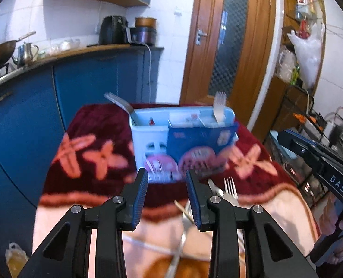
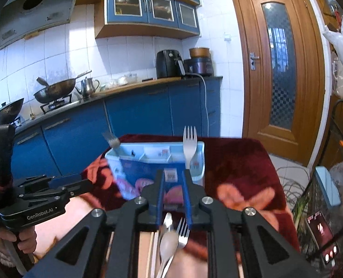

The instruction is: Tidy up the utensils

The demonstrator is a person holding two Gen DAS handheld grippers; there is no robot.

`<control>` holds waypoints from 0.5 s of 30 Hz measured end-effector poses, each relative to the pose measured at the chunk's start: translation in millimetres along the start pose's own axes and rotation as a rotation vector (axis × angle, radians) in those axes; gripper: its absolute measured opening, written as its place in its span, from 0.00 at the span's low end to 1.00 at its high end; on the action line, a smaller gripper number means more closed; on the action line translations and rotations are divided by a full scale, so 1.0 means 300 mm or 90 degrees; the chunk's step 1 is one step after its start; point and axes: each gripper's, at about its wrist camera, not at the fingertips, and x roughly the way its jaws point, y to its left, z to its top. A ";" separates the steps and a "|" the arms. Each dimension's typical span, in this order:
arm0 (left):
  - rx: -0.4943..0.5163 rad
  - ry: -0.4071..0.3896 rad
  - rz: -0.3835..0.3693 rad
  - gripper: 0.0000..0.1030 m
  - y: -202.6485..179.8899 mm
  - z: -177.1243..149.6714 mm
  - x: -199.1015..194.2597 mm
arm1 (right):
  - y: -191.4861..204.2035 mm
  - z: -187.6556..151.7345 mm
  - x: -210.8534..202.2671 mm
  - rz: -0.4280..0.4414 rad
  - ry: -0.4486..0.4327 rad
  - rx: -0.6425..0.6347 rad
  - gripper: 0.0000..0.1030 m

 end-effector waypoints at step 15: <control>-0.068 0.094 0.028 0.34 0.053 -0.181 0.006 | -0.026 -0.214 -0.079 -0.008 0.071 0.038 0.24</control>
